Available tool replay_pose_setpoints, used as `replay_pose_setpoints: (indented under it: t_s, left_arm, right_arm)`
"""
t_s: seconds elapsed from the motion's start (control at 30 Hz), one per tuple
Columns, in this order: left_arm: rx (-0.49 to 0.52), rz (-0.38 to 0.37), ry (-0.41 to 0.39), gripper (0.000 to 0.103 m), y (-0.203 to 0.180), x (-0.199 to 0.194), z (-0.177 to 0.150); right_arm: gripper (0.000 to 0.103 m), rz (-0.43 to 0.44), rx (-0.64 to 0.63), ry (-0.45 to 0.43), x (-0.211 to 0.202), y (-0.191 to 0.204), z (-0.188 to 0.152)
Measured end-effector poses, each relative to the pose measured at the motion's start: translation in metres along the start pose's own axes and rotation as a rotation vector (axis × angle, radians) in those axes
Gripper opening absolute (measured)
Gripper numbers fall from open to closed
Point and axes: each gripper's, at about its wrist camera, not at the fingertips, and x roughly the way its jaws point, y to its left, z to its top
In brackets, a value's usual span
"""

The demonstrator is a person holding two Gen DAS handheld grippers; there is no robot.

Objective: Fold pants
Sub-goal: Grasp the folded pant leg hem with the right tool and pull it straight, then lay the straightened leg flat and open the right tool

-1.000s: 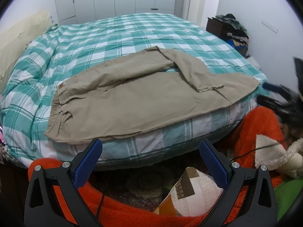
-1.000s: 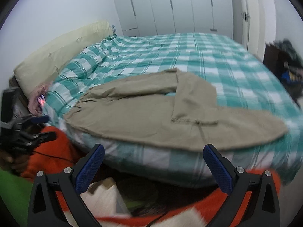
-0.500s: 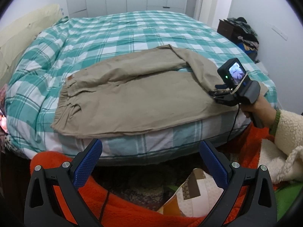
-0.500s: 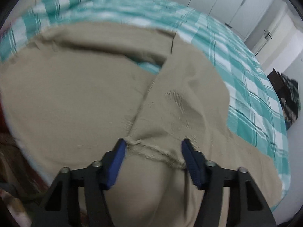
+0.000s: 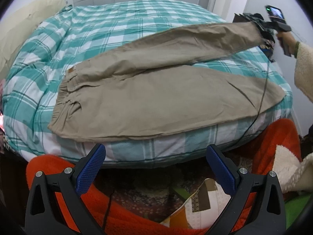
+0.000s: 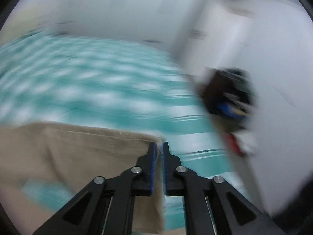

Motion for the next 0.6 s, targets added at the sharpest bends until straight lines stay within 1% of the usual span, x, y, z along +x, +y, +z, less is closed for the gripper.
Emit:
replay_pose_setpoints:
  t_s: [0.03, 0.07, 0.1, 0.13, 0.17, 0.2, 0.23, 0.27, 0.37, 0.4, 0.47, 0.53, 0.57, 0.6]
  left_arm:
    - [-0.008, 0.002, 0.002, 0.102, 0.001, 0.002, -0.001]
    - [-0.018, 0.002, 0.007, 0.102, 0.003, 0.004, -0.001]
    - [-0.025, 0.002, 0.017, 0.102, 0.004, 0.008, -0.001]
    - [-0.033, -0.002, 0.032, 0.102, 0.005, 0.013, -0.001]
    - [-0.037, -0.006, 0.043, 0.102, 0.005, 0.017, 0.000]
    - [-0.037, -0.013, 0.054, 0.102, 0.005, 0.021, 0.002]
    - [-0.035, -0.019, 0.061, 0.102, 0.004, 0.024, 0.003]
    - [-0.032, -0.025, 0.070, 0.102, 0.002, 0.026, 0.004]
    - [-0.025, -0.036, 0.090, 0.102, -0.003, 0.034, 0.008]
    - [-0.024, -0.038, 0.086, 0.102, -0.006, 0.035, 0.010]
    - [-0.023, -0.038, 0.073, 0.102, -0.010, 0.035, 0.010]
    - [-0.020, -0.039, 0.068, 0.102, -0.013, 0.036, 0.009]
    - [-0.017, -0.041, 0.070, 0.102, -0.014, 0.037, 0.007]
    - [-0.014, -0.042, 0.073, 0.102, -0.014, 0.037, 0.004]
  right_arm:
    - [0.029, -0.057, 0.029, 0.021, 0.010, -0.021, 0.006]
    - [0.032, -0.072, 0.071, 0.021, 0.012, -0.037, 0.005]
    - [0.041, -0.050, 0.115, 0.014, 0.011, -0.047, -0.004]
    - [0.048, -0.023, 0.140, 0.008, 0.007, -0.049, -0.013]
    - [0.057, 0.030, 0.167, 0.000, 0.003, -0.048, -0.034]
    - [0.059, 0.092, 0.177, 0.004, 0.000, -0.041, -0.061]
    - [0.059, 0.138, 0.178, 0.016, -0.001, -0.032, -0.081]
    - [0.059, 0.226, 0.178, 0.044, -0.005, -0.016, -0.116]
    - [0.059, 0.372, 0.185, 0.078, -0.031, 0.023, -0.189]
    - [0.059, 0.402, 0.185, 0.078, -0.035, 0.033, -0.205]
    - [0.059, 0.489, 0.183, 0.056, -0.066, 0.062, -0.243]
    - [0.059, 0.549, 0.179, 0.031, -0.087, 0.082, -0.263]
    - [0.062, 0.591, 0.166, 0.018, -0.103, 0.100, -0.271]
    - [0.065, 0.620, 0.153, 0.014, -0.111, 0.107, -0.274]
